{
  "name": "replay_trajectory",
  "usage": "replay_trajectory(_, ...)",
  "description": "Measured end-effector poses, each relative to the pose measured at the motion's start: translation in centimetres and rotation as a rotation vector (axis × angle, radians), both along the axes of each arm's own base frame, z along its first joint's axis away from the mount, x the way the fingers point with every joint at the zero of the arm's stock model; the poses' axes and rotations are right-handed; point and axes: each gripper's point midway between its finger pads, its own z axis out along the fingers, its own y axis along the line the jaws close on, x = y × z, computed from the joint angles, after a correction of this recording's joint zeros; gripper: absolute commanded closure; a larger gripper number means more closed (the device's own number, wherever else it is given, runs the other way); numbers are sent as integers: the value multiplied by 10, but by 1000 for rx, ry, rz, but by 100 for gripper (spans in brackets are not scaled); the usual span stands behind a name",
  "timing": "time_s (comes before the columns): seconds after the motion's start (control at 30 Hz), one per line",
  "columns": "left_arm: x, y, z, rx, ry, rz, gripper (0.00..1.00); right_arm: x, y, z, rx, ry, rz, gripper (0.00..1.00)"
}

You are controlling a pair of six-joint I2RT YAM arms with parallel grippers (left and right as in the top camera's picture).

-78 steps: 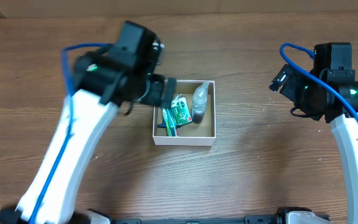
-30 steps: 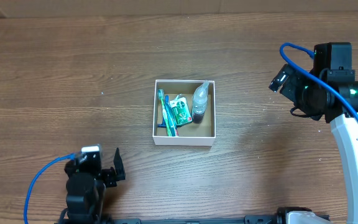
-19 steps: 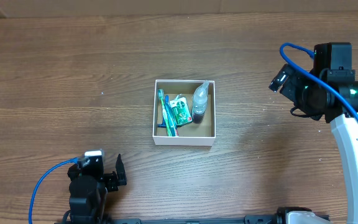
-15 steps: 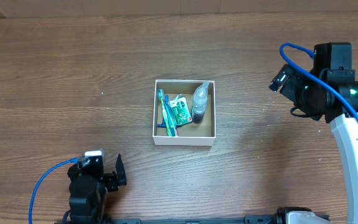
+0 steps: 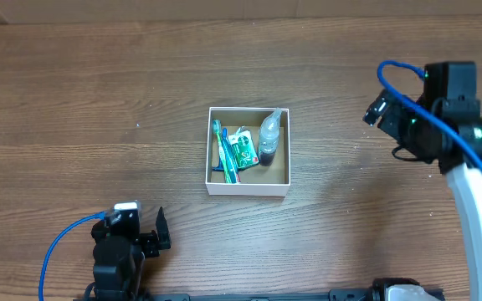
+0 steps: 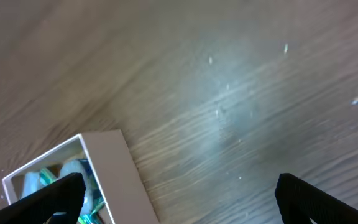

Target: Pack container

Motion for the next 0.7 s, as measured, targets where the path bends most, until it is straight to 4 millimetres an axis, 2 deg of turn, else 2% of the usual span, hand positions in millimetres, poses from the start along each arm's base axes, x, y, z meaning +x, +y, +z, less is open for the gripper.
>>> replay_trajectory(0.1,0,0,0,-1,0,-1,0,-21,-2,44,-53,-185,0,0)
replay_trajectory(0.2,0,-1,0,-2,1,-3,0,-53,-12,91,-90,-428,-33,0)
replay_trajectory(0.23,0,-1,0,-2,0,-3,0,-65,-15,99,-104,-501,-34,0)
replay_trajectory(0.3,0,-1,0,-2,0,-3,0,-80,-18,99,-125,-582,-36,0)
replay_trajectory(0.37,0,-1,-1,-2,0,-3,0,-96,-20,75,-144,-624,-31,0)
replay_trajectory(0.5,0,-1,0,-2,-2,-3,0,-119,-20,-2,-148,-622,-14,0)
replay_trajectory(0.7,0,-1,-1,-2,-2,-3,0,-110,-9,-66,-114,-665,35,0)
